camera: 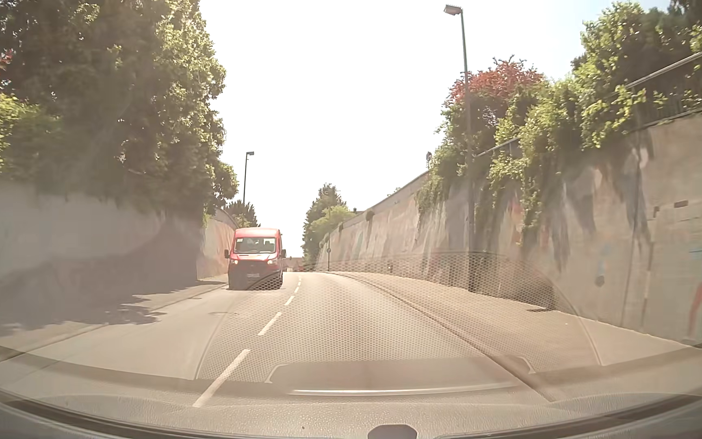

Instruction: Follow the waypoints while adhering to traffic rules and regulations

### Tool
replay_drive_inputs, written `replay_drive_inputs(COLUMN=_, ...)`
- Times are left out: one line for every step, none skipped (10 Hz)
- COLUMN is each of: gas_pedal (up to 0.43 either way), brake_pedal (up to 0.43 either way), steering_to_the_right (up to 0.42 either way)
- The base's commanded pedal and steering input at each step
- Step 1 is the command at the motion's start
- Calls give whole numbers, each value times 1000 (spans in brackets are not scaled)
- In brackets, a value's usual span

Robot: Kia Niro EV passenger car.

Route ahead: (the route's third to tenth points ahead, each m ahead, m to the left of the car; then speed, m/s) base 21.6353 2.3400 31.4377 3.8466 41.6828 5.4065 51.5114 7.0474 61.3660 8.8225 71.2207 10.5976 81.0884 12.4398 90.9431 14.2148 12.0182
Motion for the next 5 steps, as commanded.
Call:
replay_drive_inputs(gas_pedal=299, brake_pedal=0, steering_to_the_right=-21)
replay_drive_inputs(gas_pedal=299, brake_pedal=0, steering_to_the_right=-21)
replay_drive_inputs(gas_pedal=299, brake_pedal=0, steering_to_the_right=-21)
replay_drive_inputs(gas_pedal=299, brake_pedal=0, steering_to_the_right=-18)
replay_drive_inputs(gas_pedal=299, brake_pedal=0, steering_to_the_right=-17)
